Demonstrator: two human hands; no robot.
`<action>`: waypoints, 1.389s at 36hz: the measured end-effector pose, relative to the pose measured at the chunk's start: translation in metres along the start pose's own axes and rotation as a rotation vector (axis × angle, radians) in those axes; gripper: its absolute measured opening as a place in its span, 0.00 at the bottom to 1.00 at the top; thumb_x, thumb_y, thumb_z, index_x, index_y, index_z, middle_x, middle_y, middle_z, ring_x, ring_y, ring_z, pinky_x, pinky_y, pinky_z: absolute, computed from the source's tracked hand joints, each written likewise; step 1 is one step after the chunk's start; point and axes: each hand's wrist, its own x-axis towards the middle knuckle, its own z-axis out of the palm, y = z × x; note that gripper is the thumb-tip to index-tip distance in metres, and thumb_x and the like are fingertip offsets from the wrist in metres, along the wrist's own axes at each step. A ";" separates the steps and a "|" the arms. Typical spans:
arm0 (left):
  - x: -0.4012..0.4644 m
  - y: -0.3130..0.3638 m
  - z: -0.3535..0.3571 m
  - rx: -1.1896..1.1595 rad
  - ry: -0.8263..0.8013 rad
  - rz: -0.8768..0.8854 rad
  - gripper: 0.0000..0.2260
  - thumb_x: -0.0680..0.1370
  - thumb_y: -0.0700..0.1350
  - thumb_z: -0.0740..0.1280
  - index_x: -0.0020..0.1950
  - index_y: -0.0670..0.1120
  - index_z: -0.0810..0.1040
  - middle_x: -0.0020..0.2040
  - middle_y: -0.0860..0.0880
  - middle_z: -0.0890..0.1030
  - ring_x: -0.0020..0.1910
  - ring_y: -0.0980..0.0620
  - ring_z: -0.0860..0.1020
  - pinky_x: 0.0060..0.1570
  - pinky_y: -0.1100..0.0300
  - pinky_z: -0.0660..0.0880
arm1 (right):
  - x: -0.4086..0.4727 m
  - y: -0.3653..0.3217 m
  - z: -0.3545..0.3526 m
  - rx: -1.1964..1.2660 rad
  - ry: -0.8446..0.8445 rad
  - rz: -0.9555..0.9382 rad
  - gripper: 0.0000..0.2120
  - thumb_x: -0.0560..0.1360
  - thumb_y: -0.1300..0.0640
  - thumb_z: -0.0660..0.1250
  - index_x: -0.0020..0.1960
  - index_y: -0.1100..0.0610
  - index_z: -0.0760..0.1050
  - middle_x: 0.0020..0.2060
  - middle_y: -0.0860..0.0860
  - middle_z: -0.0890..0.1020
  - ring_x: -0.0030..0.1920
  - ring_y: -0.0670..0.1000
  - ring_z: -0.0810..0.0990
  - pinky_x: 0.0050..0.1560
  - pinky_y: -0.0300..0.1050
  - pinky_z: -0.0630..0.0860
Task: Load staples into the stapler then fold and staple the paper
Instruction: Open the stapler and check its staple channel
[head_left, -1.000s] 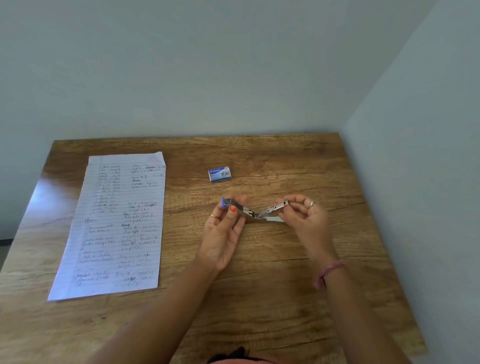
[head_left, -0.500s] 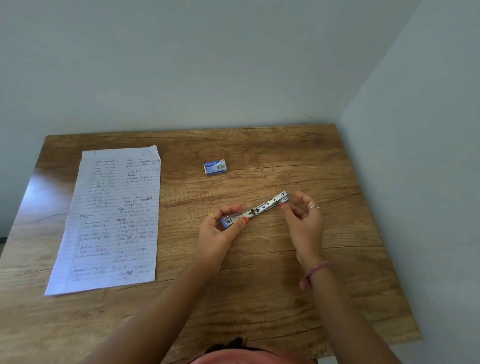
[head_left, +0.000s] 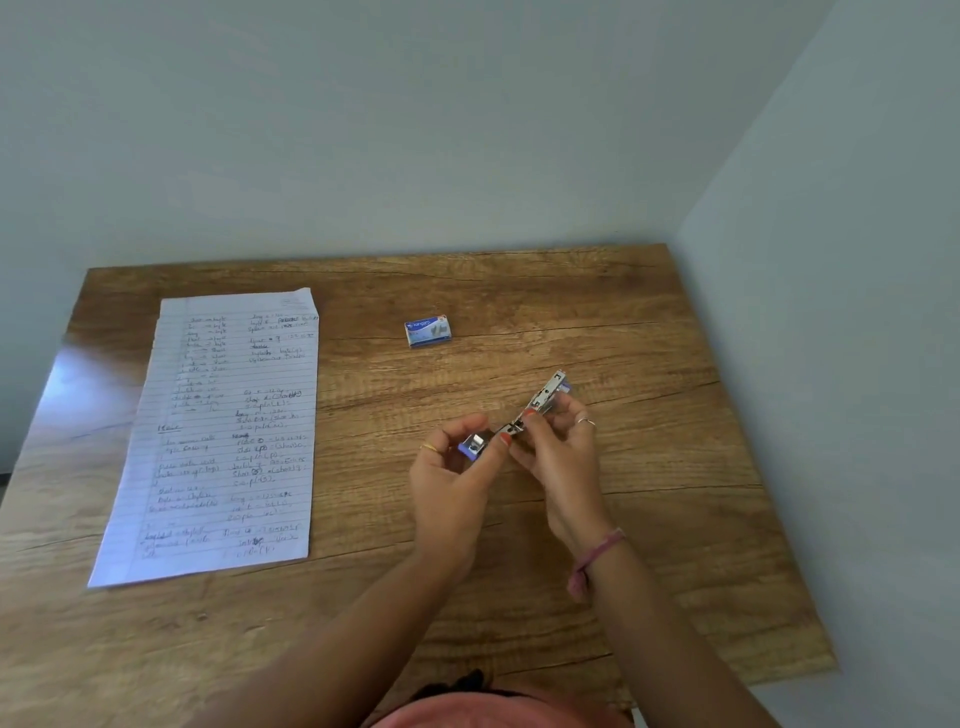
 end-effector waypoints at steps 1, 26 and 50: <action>-0.001 0.000 0.000 -0.005 -0.009 0.006 0.11 0.71 0.34 0.74 0.51 0.43 0.80 0.43 0.53 0.85 0.42 0.59 0.81 0.42 0.67 0.77 | -0.001 -0.001 0.002 0.041 -0.014 0.020 0.18 0.77 0.63 0.66 0.65 0.56 0.69 0.54 0.58 0.80 0.50 0.53 0.82 0.45 0.46 0.81; 0.053 0.010 0.001 -0.288 -0.405 -0.399 0.19 0.75 0.51 0.66 0.59 0.40 0.79 0.52 0.44 0.83 0.50 0.49 0.82 0.45 0.57 0.80 | -0.006 -0.018 0.004 0.297 -0.395 0.308 0.09 0.74 0.68 0.67 0.53 0.62 0.77 0.48 0.57 0.85 0.48 0.53 0.85 0.40 0.40 0.81; 0.070 -0.008 -0.004 -0.573 -0.464 -0.603 0.11 0.76 0.42 0.66 0.52 0.36 0.82 0.42 0.41 0.83 0.42 0.50 0.84 0.59 0.51 0.75 | 0.012 -0.053 0.026 -0.148 -0.208 0.168 0.12 0.71 0.54 0.70 0.49 0.62 0.82 0.33 0.46 0.83 0.31 0.40 0.79 0.27 0.31 0.72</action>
